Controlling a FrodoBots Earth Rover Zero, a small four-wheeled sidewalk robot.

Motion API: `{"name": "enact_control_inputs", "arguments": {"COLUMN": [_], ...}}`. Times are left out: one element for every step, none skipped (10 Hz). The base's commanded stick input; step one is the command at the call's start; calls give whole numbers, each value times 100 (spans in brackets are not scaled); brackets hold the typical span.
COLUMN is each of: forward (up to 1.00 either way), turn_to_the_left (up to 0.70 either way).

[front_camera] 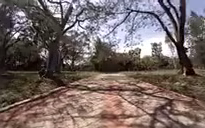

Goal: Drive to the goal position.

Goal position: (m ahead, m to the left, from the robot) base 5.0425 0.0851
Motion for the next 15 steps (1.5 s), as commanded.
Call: {"name": "enact_control_inputs", "arguments": {"forward": [70,70,70,70,70,70,70,70,70,70,70,70,70,70,70], "turn_to_the_left": [0,0,0,0,0,0,0,0,0,0,0,0,0,0,0]}}
